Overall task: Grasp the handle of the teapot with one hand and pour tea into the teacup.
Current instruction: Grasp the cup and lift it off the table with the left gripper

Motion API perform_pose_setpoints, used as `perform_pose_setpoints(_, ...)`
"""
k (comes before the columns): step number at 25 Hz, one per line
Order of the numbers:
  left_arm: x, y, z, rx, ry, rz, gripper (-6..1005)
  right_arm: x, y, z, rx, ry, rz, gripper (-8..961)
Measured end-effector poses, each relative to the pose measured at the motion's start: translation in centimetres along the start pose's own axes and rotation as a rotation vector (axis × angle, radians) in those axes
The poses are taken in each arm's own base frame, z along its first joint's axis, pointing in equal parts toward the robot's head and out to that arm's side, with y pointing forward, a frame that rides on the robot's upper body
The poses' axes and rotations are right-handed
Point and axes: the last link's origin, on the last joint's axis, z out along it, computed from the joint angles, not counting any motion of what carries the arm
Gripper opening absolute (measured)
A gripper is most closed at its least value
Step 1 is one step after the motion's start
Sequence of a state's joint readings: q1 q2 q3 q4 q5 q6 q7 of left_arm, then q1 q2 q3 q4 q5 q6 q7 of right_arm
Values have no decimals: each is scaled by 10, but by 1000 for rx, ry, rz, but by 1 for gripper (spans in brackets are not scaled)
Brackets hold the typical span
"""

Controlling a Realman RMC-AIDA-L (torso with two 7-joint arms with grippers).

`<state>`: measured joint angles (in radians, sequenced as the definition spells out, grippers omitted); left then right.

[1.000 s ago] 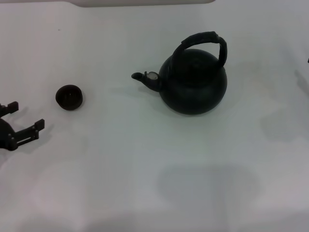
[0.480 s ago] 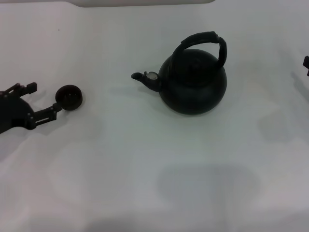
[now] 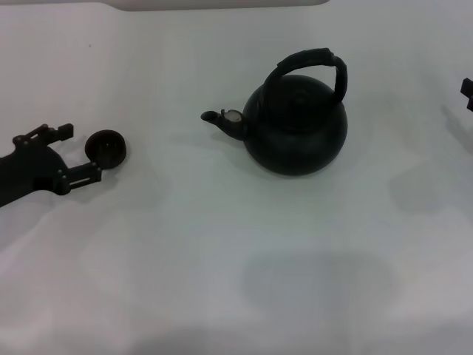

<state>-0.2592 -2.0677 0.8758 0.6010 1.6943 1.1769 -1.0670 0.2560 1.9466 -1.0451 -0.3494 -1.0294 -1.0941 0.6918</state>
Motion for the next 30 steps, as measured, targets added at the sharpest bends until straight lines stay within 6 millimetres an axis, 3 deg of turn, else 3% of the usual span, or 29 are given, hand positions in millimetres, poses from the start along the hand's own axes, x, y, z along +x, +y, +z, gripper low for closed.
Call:
perform_pose_setpoints(19,-4,-3,9,14,-45,-5,884,-2,2,1,-6,-17,4,634)
perform_pose_setpoints(30,-1,1,25,-19,-67,5,883,-6,0,2,-5,-27,-3,634)
